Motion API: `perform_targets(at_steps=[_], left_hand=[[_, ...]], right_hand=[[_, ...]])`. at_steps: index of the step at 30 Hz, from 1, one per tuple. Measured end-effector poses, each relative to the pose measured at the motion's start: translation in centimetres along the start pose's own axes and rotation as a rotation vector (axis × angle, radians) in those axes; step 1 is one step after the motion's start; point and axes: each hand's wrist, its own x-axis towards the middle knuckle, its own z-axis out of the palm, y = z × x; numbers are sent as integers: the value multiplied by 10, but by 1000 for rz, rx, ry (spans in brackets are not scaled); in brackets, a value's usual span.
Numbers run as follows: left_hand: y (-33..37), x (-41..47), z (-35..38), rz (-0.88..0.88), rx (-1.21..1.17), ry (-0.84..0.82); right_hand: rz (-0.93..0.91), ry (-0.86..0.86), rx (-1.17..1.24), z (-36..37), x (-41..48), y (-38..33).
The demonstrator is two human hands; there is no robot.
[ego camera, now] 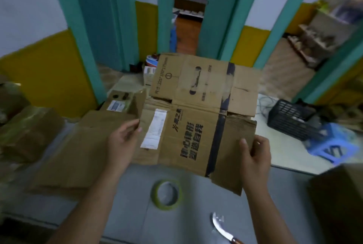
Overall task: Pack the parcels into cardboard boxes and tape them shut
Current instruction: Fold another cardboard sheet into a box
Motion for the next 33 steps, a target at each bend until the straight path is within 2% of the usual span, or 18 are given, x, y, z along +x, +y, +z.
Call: perform_targets(at_steps=[5,8,10,14,17,21,23,26,30,33], left_hand=[[-5,-2,59,-12,67,-125],[-3,-7,77,-29,1,-217],[-4,-6,82,-98,-109,-215],[-5,-8,73,-206,-252,-304],[-5,-29,67,-229,-155,-412],[-15,-54,73,-160,29,-345],[-17,-56,73,-181,46,-387],[-25,-51,71,-284,-30,-481],[-38,-47,66,-355,-185,-381],[-37,-44,63,-326,-220,-433]], right_hand=[[-33,181,-8,-42,5,11],[42,197,95,-56,5,11],[77,190,81,-64,6,13],[187,152,106,-80,3,28],[228,117,121,-87,-14,47],[313,53,91,-83,-33,67],[350,-8,85,-83,-34,74],[416,-127,92,-84,-32,84],[412,-204,170,-83,-29,92],[373,-267,232,-91,-24,89]])
